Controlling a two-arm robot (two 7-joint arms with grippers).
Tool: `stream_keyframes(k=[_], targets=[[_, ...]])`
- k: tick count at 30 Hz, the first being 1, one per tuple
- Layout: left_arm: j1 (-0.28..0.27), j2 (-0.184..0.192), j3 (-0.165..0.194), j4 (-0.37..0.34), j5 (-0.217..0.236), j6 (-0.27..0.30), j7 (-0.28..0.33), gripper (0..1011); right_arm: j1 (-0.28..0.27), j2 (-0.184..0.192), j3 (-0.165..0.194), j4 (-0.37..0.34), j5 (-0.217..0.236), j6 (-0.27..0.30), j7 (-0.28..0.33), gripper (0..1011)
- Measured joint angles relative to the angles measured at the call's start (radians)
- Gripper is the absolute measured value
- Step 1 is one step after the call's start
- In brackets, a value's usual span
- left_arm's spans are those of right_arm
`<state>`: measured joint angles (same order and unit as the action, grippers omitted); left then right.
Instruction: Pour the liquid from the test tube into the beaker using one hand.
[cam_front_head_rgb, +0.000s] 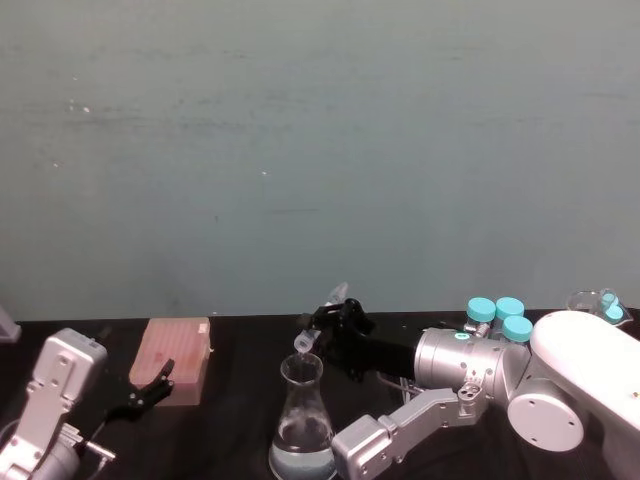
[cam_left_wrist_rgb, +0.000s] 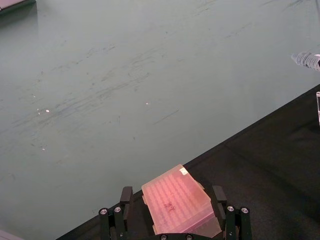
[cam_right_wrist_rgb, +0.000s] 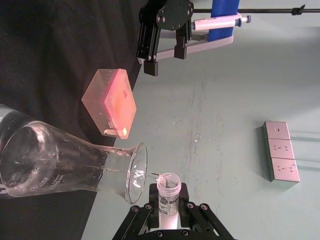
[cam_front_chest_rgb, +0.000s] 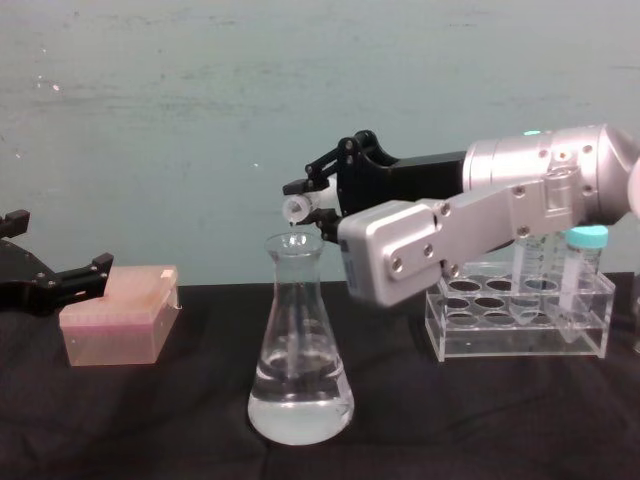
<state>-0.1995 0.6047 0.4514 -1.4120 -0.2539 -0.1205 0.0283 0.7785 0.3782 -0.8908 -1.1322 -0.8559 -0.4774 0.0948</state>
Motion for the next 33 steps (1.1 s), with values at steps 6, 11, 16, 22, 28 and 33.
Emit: stream_keyframes(k=[6,11,16,22,28,33], targets=[[0.000,0.000,0.000,0.000,0.000,0.000,0.000,1000,0.003,0.002,-0.007,-0.009,-0.004,0.003,0.000,221],[0.000,0.000,0.000,0.000,0.000,0.000,0.000,1000,0.003,0.006,-0.011,-0.017,-0.008,0.007,0.000,221],[0.000,0.000,0.000,0.000,0.000,0.000,0.000,1000,0.003,0.010,-0.015,-0.023,-0.012,0.010,0.000,221],[0.000,0.000,0.000,0.000,0.000,0.000,0.000,1000,0.003,0.016,-0.019,-0.030,-0.017,0.013,0.001,221],[0.000,0.000,0.000,0.000,0.000,0.000,0.000,1000,0.005,0.023,-0.024,-0.037,-0.026,0.013,0.000,221],[0.000,0.000,0.000,0.000,0.000,0.000,0.000,1000,0.009,0.028,-0.030,-0.040,-0.035,0.011,-0.003,221]])
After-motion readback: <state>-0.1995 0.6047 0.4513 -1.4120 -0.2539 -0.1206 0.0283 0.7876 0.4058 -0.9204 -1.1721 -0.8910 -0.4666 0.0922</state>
